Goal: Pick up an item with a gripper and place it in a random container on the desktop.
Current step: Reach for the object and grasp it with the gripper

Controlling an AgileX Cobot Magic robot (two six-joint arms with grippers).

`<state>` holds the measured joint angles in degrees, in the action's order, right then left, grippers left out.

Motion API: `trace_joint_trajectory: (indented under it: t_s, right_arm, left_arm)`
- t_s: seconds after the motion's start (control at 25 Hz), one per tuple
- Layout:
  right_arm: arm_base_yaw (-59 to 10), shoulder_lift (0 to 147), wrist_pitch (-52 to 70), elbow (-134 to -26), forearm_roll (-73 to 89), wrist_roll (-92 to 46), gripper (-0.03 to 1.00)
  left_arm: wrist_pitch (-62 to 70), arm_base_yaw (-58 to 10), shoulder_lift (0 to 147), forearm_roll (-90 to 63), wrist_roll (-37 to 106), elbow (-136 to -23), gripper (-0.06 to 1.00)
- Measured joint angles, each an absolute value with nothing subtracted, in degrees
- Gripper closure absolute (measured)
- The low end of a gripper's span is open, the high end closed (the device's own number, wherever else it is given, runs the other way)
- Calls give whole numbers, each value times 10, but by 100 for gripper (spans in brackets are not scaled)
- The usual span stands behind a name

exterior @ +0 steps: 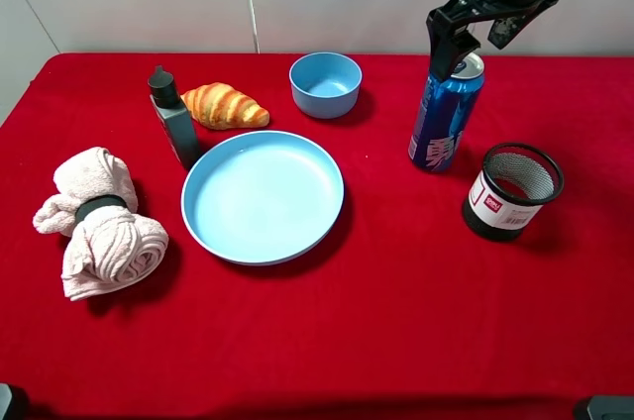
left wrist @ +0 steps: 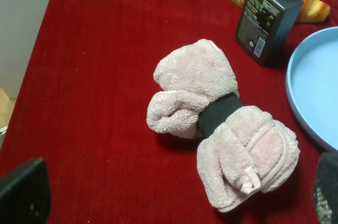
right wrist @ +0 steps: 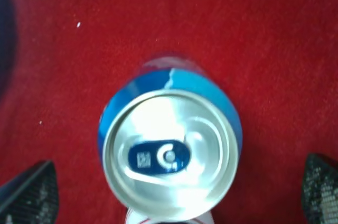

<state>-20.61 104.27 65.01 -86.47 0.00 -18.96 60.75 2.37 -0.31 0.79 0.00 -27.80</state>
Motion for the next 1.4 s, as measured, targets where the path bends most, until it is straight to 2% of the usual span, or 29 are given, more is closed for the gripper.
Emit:
trace_joint_trajectory:
  t_s: [1.4]
  right_arm:
    - [-181,1160,629,-875,31,-216,28]
  left_arm:
    - [607,24,-3,8,0,-278,-5]
